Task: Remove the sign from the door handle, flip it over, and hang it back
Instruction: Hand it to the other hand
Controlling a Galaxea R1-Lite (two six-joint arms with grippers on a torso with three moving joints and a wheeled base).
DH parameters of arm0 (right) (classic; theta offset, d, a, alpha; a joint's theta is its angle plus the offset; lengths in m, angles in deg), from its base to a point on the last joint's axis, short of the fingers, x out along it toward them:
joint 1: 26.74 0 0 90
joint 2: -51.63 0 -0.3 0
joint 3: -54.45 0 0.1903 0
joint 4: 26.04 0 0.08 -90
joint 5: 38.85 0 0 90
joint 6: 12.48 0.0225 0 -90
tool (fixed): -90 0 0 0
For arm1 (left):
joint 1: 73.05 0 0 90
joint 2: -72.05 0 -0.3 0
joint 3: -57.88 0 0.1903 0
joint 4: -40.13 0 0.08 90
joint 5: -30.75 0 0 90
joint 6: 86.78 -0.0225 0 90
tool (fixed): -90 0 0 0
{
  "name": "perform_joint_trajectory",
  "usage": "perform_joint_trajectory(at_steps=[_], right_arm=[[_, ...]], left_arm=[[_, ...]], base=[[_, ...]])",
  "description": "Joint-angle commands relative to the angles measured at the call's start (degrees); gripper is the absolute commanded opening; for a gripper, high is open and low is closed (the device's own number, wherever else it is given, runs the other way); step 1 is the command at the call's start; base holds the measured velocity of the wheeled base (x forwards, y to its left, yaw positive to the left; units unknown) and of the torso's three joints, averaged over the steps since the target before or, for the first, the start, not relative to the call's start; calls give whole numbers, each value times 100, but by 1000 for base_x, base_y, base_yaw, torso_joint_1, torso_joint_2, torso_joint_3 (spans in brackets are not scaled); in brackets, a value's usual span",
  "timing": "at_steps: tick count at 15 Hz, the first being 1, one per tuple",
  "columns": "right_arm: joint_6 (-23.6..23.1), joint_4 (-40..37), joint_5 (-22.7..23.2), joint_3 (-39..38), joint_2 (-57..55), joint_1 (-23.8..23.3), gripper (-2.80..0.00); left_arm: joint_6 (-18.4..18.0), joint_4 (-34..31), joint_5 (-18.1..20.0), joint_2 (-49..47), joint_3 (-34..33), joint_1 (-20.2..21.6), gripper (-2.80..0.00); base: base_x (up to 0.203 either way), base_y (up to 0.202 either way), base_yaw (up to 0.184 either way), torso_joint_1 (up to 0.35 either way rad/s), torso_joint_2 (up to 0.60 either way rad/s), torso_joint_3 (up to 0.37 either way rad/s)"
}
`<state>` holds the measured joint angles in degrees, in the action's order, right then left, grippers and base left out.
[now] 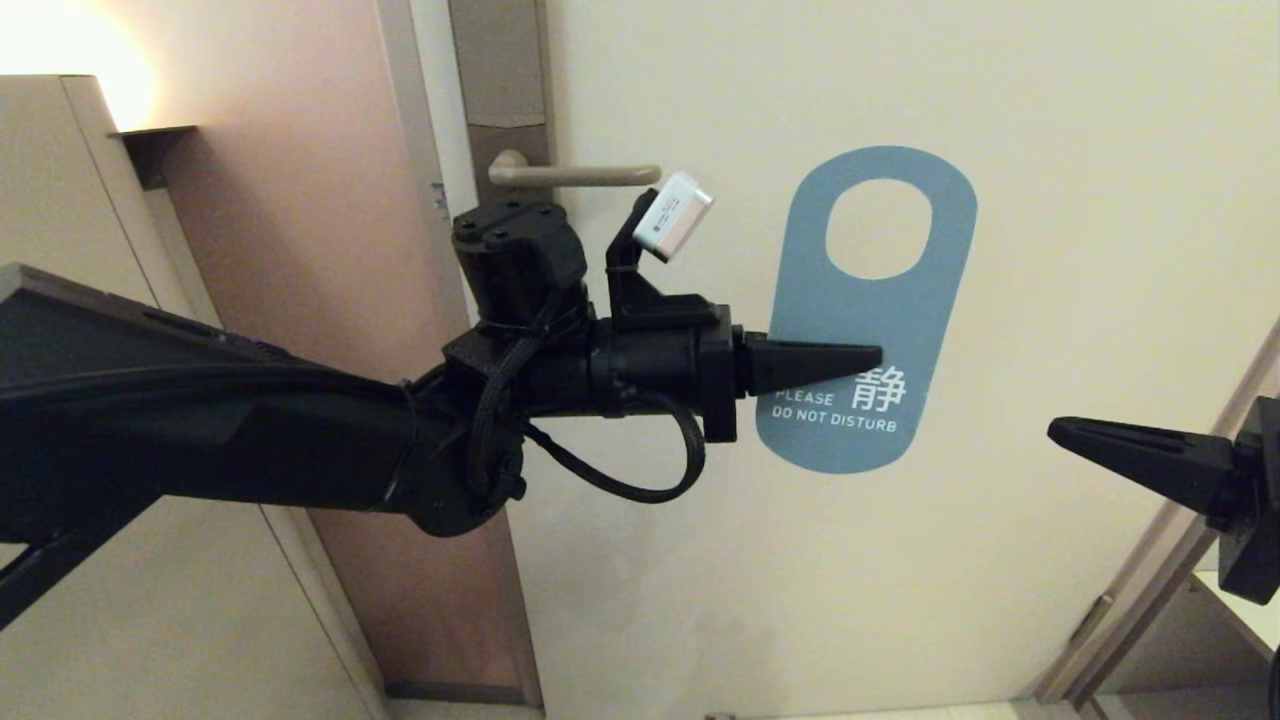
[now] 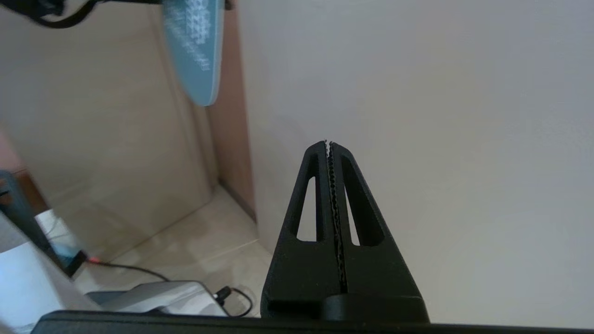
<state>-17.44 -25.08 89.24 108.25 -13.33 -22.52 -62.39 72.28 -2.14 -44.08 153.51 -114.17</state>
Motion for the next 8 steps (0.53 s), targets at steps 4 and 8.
perform_joint_trajectory(at_steps=[4,8], right_arm=[[-12,19,66,-33,-11,123,0],[-13,20,243,-63,-34,142,0]], left_arm=[[4,29,28,-60,51,-19,-280],[11,143,28,-139,51,-71,-280]], base=[[0,0,0,0,0,0],[0,0,0,0,0,0]])
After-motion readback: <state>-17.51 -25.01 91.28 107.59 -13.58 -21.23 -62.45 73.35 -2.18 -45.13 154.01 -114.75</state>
